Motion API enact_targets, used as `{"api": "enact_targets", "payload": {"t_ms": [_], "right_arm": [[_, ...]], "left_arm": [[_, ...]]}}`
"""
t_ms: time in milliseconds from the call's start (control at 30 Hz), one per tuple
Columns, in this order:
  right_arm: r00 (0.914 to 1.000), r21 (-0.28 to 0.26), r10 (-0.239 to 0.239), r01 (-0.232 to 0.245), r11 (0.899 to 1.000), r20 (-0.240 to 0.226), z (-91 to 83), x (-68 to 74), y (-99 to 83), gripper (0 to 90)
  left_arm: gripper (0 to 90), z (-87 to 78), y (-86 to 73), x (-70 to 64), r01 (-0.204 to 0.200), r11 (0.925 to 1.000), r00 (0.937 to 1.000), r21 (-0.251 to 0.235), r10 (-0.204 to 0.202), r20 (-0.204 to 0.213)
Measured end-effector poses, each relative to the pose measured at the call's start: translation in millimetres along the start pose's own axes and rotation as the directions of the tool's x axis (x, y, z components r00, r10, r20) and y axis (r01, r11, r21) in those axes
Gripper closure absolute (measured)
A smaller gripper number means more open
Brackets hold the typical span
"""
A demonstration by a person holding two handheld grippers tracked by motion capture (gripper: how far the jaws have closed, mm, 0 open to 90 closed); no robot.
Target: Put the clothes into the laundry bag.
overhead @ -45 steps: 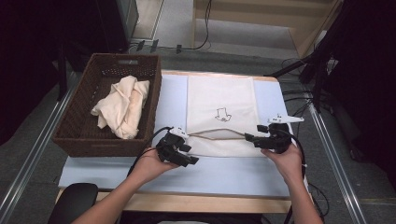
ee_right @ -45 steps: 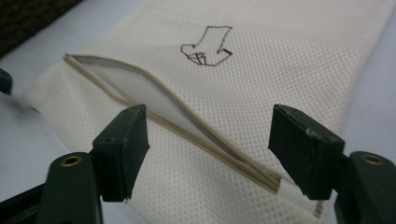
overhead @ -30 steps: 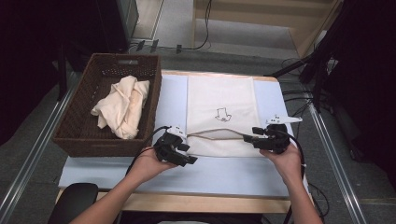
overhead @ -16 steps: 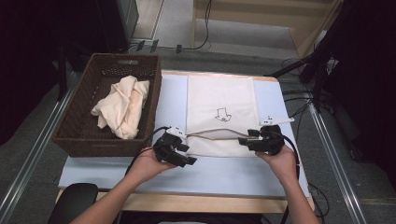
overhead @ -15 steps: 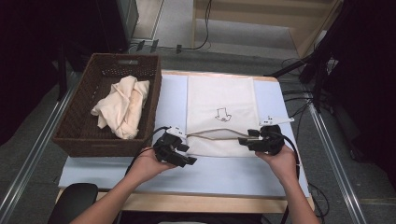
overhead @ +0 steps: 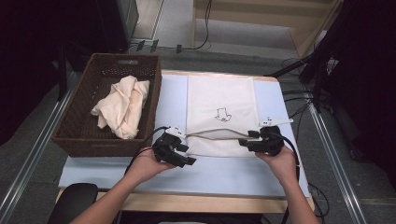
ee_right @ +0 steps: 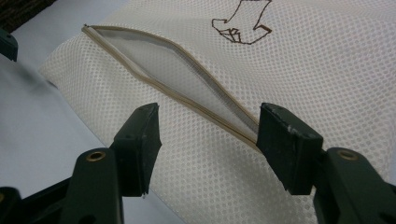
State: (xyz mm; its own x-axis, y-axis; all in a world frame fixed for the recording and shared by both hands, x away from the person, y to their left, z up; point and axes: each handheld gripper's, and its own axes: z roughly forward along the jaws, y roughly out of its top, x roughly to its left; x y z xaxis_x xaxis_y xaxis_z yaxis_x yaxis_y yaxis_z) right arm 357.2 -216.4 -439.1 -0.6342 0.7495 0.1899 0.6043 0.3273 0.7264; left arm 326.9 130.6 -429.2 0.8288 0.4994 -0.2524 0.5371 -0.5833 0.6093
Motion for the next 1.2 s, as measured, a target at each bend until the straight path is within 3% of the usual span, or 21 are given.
{"api": "enact_targets", "payload": {"t_ms": [400, 567, 633, 900, 1033, 1100, 1200], "right_arm": [[0.9998, 0.023, -0.022, 0.022, 1.0, 0.003, 3.7, 2.0, 0.5, 40.9], [0.9997, 0.028, -0.026, 0.026, 0.999, 0.004, 4.7, 3.8, 1.2, 40.4], [0.9994, 0.027, -0.035, 0.035, 0.999, 0.004, 5.8, 4.4, 1.6, 40.2], [0.9989, 0.028, -0.046, 0.045, 0.999, 0.008, 7.1, 7.2, 3.4, 39.7], [0.999, 0.023, -0.044, 0.044, 0.999, 0.008, 7.6, 8.1, 4.6, 39.6], [0.9988, 0.02, -0.048, 0.048, 0.999, 0.009, 7.7, 8.0, 5.2, 39.6], [0.9988, 0.019, -0.048, 0.048, 0.999, 0.006, 8.7, 8.5, 5.8, 39.6]], "left_arm": [[38.7, -2.6, -1.5, 0.7, 0.005, 0.9999, 1.0, 0.01, -0.005, 0.0], [37.2, -5.3, -0.4, 0.3, 0.01, 0.9988, 0.9998, 0.049, -0.011, 0.019], [37.0, -6.2, -0.1, -0.8, 0.01, 0.999, 0.9998, 0.044, -0.01, 0.019], [32.3, -19.7, 6.0, -7.8, 0.0, 0.9995, 0.9998, 0.03, 0.0, 0.018], [30.6, -27.0, 10.2, -8.8, 0.015, 0.9996, 0.9993, 0.024, -0.016, 0.035], [30.3, -30.1, 12.0, -9.0, 0.02, 0.9993, 0.9995, 0.033, -0.021, 0.025], [28.7, -36.2, 15.3, -10.9, -0.001, 0.9996, 0.9996, 0.03, 0.0, 0.027]]}}
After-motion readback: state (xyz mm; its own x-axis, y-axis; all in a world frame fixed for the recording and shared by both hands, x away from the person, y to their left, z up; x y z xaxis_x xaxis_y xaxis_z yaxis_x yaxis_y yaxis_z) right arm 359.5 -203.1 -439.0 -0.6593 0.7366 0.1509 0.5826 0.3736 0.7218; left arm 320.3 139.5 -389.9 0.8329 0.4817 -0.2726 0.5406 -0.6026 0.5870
